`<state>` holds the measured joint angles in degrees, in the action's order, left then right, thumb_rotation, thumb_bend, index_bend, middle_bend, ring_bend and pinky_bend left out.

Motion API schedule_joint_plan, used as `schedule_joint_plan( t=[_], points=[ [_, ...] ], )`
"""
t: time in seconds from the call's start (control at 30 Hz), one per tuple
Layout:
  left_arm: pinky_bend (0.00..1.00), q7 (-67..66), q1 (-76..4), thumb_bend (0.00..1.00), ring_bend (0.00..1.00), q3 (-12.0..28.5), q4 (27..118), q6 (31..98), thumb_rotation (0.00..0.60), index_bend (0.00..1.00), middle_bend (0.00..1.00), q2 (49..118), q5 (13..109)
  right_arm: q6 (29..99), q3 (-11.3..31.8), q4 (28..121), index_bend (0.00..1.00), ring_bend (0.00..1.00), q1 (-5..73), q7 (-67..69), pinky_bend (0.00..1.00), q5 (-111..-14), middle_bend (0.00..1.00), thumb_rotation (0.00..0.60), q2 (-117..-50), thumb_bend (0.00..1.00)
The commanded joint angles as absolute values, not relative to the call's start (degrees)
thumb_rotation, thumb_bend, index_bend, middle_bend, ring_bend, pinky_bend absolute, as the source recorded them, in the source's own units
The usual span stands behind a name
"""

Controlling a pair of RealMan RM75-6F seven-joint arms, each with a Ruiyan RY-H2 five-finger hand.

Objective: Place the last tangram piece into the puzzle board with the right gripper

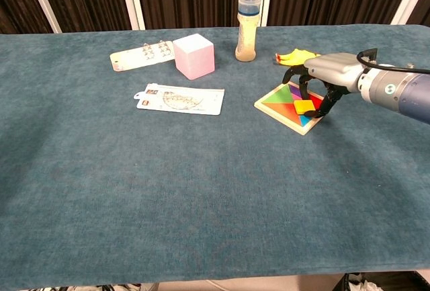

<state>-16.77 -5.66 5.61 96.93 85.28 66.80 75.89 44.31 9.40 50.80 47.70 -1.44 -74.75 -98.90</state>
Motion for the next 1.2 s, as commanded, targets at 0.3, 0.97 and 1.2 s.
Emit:
schedule_joint_plan(
  t=[0.3,0.97,1.2],
  points=[
    [0.0,-16.67,-5.63,0.28,0.0,5.55,96.83,85.26,0.6,0.02,0.0,66.78,75.94,44.45,9.54,51.01,0.22,0.15,47.62,-1.5,0.17,-74.66,0.42,0.6,-98.67,0.23],
    [0.0,-16.97,-5.69,0.28,0.0,5.51,97.03,85.23,0.6,0.02,0.0,66.78,75.98,45.92,10.28,54.72,0.22,0.15,47.19,-1.91,0.17,-74.53,0.38,0.6,-96.17,0.23],
    [0.0,-16.84,-5.52,0.28,0.0,5.44,96.94,85.56,0.6,0.02,0.0,66.84,76.24,45.8,9.61,57.12,0.22,0.15,46.96,-2.7,0.17,-74.75,0.38,0.6,-95.61,0.23]
  ],
)
